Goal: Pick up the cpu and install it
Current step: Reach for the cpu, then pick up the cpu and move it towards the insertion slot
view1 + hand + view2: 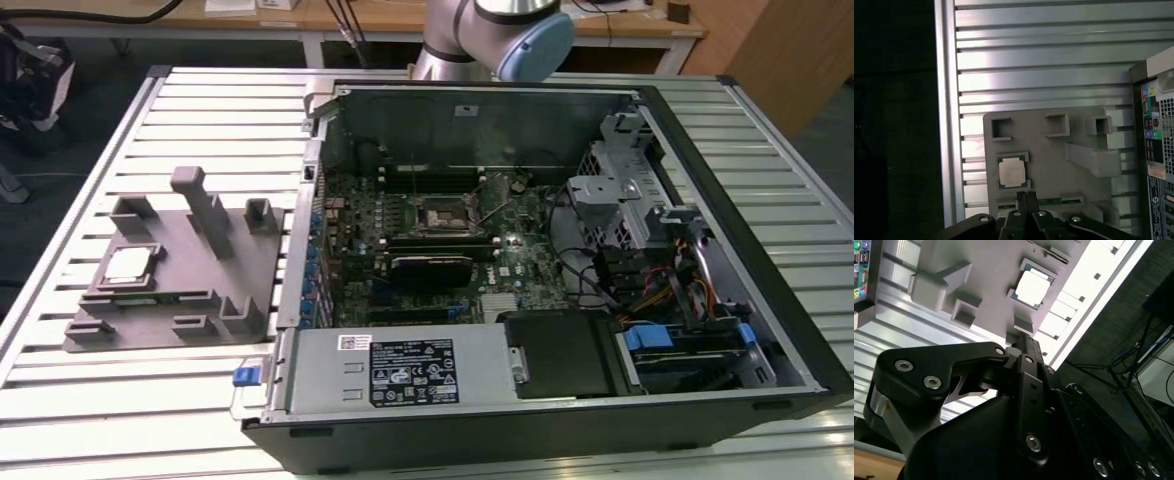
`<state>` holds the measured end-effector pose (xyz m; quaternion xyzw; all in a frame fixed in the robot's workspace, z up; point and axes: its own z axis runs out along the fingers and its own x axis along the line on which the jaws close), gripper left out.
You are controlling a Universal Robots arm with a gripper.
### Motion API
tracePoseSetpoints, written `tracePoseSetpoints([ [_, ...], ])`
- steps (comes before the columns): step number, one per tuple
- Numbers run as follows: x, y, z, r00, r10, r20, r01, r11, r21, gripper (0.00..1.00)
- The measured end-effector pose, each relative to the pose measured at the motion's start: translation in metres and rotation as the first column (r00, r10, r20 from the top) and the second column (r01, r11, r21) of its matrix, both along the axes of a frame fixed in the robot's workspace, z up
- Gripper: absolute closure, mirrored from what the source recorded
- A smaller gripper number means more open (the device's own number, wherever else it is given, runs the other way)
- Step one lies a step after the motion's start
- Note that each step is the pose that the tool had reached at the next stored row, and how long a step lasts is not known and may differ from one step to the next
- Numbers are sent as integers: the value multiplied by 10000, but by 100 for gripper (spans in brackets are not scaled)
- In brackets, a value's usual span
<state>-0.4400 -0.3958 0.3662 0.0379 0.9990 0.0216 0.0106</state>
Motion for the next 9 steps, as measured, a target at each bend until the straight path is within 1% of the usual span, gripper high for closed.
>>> tracePoseSetpoints([
  [5,-124,0,-8,10000,1,-4,-1,10000,0,89],
  [9,-156,0,-14,10000,2,-3,-2,10000,0,89],
])
